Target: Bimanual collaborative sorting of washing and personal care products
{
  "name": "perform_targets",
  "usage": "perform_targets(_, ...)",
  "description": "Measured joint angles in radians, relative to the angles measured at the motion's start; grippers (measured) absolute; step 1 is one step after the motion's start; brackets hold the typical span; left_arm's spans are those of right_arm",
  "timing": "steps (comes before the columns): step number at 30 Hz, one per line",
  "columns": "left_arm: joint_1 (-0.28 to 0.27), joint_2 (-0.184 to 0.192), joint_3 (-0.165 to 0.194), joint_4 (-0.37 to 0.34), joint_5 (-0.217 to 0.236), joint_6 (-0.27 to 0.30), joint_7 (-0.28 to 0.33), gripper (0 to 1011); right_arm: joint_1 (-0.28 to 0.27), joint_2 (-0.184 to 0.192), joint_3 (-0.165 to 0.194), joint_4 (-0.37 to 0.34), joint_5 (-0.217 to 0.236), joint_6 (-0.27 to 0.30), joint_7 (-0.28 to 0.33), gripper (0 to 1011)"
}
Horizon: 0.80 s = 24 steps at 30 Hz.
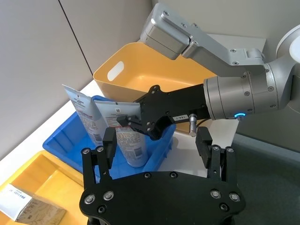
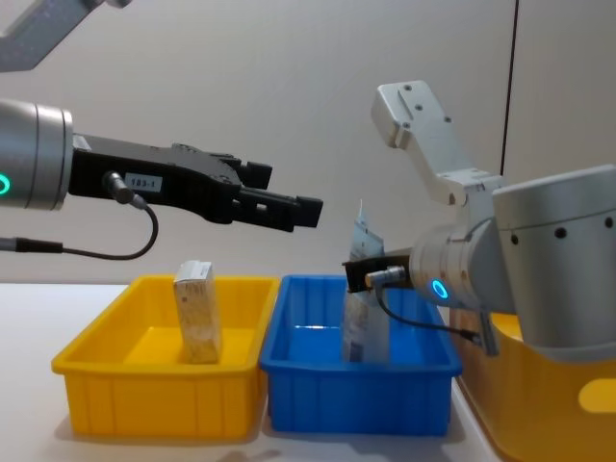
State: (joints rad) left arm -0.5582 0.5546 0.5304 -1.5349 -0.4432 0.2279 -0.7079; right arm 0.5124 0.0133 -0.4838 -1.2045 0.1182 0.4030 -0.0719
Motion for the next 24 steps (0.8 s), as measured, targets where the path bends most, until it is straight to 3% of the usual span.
perform_targets(9,0.000,0.000,0.000,0.000,0.000,0.000,0.000,1002,-0.017,0.008,0.007,-0.030,0.001,0.003,0.002,61)
perform_targets(24,0.000,0.000,0.000,0.000,0.000,0.000,0.000,1001,-0.070,0.059,0.057,-0.247,0.037,0.026,0.053,60)
